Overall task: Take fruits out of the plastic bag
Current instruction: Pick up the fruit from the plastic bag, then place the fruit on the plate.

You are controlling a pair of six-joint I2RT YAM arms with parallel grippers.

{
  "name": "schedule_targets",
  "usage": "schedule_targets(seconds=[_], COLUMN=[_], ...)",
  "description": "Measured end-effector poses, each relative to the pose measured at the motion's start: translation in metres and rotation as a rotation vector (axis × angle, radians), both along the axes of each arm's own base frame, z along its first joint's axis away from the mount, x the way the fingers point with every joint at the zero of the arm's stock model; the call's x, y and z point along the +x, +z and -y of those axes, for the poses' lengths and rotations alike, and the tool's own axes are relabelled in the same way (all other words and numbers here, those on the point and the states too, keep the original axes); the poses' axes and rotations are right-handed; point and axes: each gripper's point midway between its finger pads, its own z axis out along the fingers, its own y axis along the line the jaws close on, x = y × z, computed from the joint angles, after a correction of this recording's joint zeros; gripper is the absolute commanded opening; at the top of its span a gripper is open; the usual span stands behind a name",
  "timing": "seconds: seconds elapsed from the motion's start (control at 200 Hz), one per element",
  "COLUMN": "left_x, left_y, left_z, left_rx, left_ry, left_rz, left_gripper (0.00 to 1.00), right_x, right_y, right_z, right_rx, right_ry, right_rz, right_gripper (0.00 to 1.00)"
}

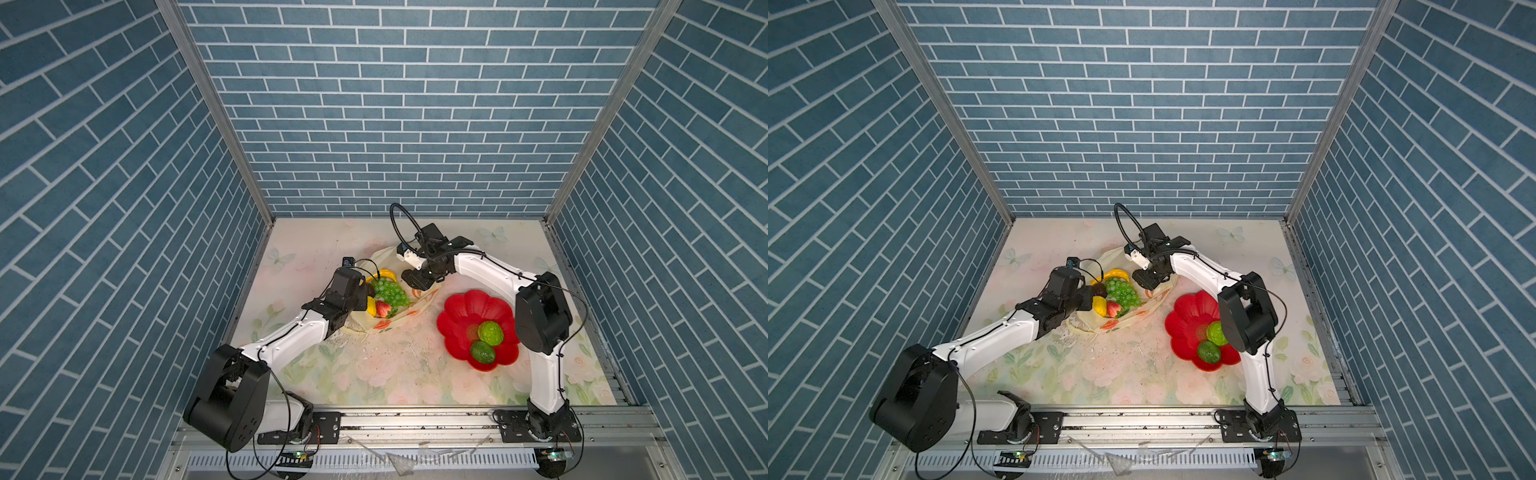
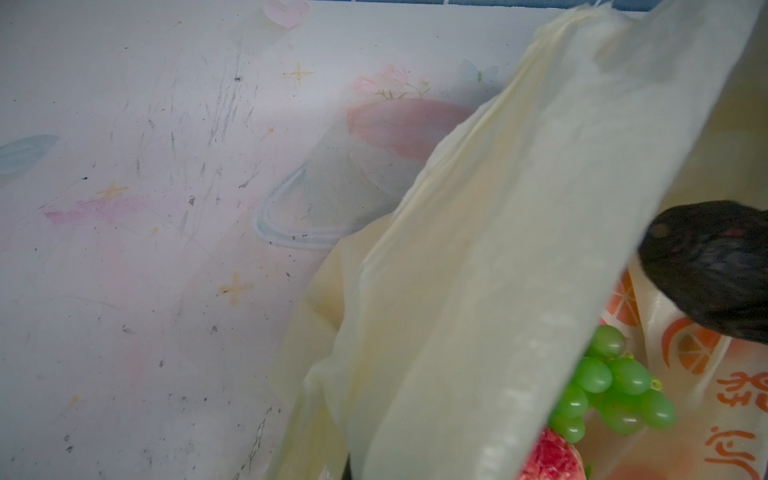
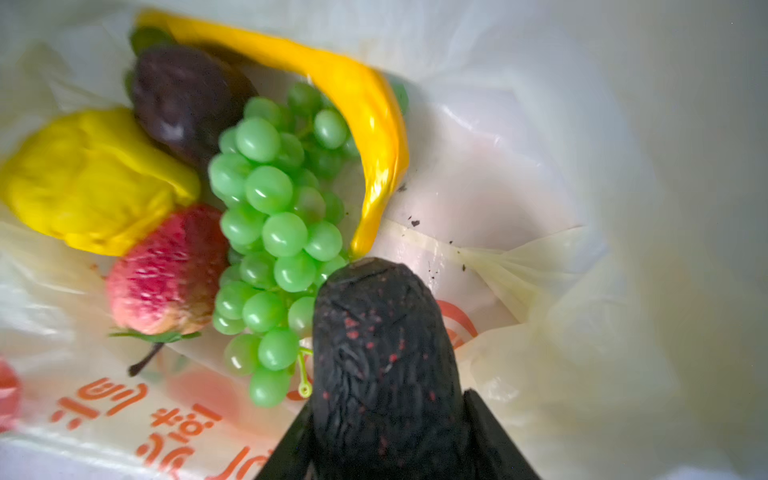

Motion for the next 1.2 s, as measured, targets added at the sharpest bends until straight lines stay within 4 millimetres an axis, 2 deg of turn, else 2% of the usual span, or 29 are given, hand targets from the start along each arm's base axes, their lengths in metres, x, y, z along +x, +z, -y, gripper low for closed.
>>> schedule_targets(seconds=[0.095, 0.215, 0.37, 0.545, 0.69, 0.91, 1.025, 1.2], left_x=[0.000, 0.000, 0.000, 0.000, 0.000, 0.000, 0.000, 0.000], left_y=[0.000, 0.000, 0.000, 0.000, 0.000, 0.000, 0.000, 0.000], left_z=[0.000, 0.000, 0.000, 0.000, 0.000, 0.000, 0.000, 0.000], left_rx=[0.001, 0.002, 0.001, 0.001, 0.002, 0.002, 0.001, 0.002], left_ry=[0.001, 0.002, 0.002, 0.002, 0.002, 0.002, 0.002, 0.002], left_rz=[0.000, 0.000, 0.000, 0.000, 0.000, 0.000, 0.000, 0.000], left_gripper=[0.00, 0.00, 0.00, 0.00, 0.00, 0.00, 0.00, 0.00], right_x=[-0.016, -0.040, -0.067, -0.084, -0.089, -0.087, -0.089, -0.086], right_y=[0.018, 0.031, 0.035, 0.034, 0.025, -0.006, -0.020, -0.036], right_z=[0.015, 0.036, 0.058, 0.079, 0.097, 0.127, 0.131, 0.127], right_rx=[0.040, 0.079, 0.125, 0.165, 0.171, 0.134, 0.149, 0.146], right_ry=[-0.031, -0.070, -0.120, -0.192, -0.298, -0.542, -0.602, -0.605], right_rz=[0.033, 0.051, 0.062, 0.088, 0.098, 0.081, 0.058, 0.046], right_gripper=[0.42, 0.42, 0.42, 0.42, 0.42, 0.41, 0.41, 0.43])
